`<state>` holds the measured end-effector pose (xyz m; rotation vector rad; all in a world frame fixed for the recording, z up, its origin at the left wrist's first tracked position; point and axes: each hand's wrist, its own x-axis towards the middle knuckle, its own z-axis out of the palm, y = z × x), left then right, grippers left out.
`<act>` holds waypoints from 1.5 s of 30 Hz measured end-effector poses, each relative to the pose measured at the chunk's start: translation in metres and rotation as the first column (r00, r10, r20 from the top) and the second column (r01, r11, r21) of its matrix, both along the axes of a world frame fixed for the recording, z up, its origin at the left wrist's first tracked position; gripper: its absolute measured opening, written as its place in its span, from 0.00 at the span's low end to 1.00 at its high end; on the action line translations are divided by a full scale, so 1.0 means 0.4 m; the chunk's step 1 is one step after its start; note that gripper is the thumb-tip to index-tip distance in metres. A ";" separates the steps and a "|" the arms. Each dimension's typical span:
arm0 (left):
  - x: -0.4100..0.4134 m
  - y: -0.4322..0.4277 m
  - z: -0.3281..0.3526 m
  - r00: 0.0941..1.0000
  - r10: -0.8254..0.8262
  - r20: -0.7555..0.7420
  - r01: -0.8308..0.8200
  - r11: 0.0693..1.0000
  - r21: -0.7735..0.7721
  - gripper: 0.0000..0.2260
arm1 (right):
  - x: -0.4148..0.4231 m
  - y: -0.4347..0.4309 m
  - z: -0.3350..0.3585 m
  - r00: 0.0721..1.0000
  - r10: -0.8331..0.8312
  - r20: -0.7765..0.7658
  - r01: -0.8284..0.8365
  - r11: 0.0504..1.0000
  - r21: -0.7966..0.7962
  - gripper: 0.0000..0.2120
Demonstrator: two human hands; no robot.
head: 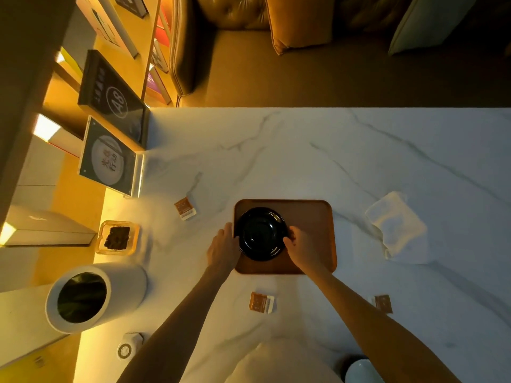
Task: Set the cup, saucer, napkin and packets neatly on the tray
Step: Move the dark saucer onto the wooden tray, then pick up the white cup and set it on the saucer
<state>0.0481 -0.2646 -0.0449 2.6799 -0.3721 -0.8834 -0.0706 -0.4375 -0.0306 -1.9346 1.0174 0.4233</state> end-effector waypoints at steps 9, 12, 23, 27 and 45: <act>-0.122 0.072 -0.025 0.955 -0.294 0.019 0.295 0.956 -0.006 0.24 | -0.103 0.082 -0.037 0.873 0.424 -0.241 -0.473 0.856 -0.208 0.27; -0.119 0.072 -0.014 0.974 -0.225 -0.022 0.225 0.974 -0.006 0.28 | -0.101 0.082 -0.035 0.864 0.435 -0.254 -0.491 0.838 -0.238 0.27; -0.097 0.077 -0.013 0.973 -0.219 -0.077 0.221 0.975 0.018 0.28 | -0.094 0.079 -0.046 0.815 0.497 -0.297 -0.570 0.780 -0.260 0.27; -0.091 0.073 0.003 0.968 -0.231 -0.098 0.230 0.973 -0.016 0.26 | -0.098 0.082 -0.039 0.829 0.485 -0.279 -0.551 0.795 -0.255 0.28; -0.347 0.175 0.160 0.849 -0.509 -0.143 0.528 0.830 0.179 0.23 | -0.545 0.137 0.094 0.984 0.147 -0.104 -0.169 0.950 -0.261 0.21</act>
